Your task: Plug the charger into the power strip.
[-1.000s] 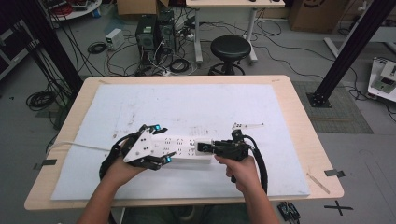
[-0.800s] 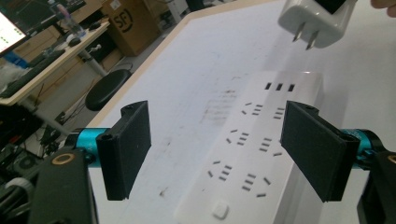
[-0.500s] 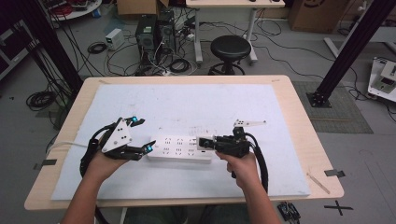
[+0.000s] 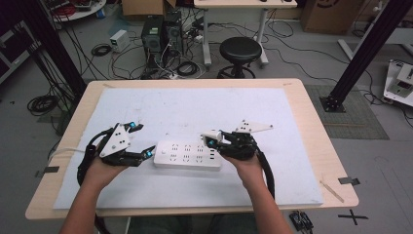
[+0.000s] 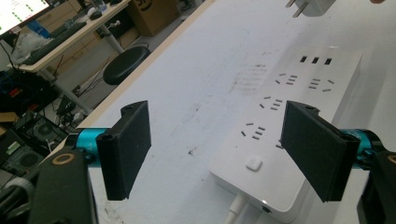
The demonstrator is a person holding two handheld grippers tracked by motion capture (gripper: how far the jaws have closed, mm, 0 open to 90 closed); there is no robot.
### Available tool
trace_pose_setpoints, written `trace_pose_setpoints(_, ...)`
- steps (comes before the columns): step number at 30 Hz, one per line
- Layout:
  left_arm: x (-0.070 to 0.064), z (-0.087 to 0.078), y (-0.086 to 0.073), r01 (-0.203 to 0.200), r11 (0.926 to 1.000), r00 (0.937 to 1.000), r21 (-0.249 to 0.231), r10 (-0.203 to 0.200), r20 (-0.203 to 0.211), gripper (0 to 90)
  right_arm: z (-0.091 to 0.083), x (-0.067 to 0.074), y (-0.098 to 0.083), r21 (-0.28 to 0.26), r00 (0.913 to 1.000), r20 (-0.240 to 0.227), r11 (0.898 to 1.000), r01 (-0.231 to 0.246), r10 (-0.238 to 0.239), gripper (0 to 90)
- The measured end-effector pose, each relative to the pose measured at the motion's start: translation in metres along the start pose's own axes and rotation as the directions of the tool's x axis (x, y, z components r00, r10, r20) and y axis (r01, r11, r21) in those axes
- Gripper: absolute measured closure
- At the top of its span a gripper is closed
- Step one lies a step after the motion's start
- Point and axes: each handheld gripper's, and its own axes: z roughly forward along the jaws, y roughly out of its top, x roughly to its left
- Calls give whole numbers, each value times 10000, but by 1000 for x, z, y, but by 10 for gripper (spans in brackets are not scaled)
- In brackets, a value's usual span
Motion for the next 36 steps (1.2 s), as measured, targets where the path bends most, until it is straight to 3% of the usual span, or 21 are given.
trace_pose_setpoints(3, 0, 1, -2, 96, 10000, 10000, -7, -96, -22, 244, 2, 3, 2, 229, 9971, 132, 9970, 744, -747, 631)
trace_pose_setpoints(7, 0, 0, -3, 119, 9999, 9999, 10, -119, -31, 244, 5, 7, 4, 562, 9905, 291, 9895, 1329, -1347, 630)
trace_pose_setpoints(11, 1, -1, -5, 157, 9998, 9999, 86, -157, -36, 244, 8, 10, 8, 983, 9756, 510, 9732, 2077, -2134, 631)
trace_pose_setpoints(15, 1, -2, -9, 240, 9997, 9997, 100, -240, -81, 244, 12, 11, 12, 1389, 9649, 662, 9600, 2432, -2540, 630)
trace_pose_setpoints(19, 2, -4, -11, 274, 9995, 9996, 172, -273, -64, 244, 15, 9, 17, 2003, 9596, 598, 9450, 2585, -2751, 631)
trace_pose_setpoints(24, 3, -6, -14, 328, 9992, 9994, 238, -327, -58, 244, 20, 8, 26, 2843, 9430, 207, 9062, 3130, -3322, 630)
trace_pose_setpoints(31, 4, -9, -19, 408, 9988, 9991, 255, -406, -87, 244, 27, 5, 40, 3715, 9286, -246, 8590, 3524, -3703, 630)
trace_pose_setpoints(36, 4, -11, -23, 475, 9983, 9988, 341, -470, -147, 244, 32, 5, 53, 4244, 9086, -676, 8123, 4001, -4122, 631)
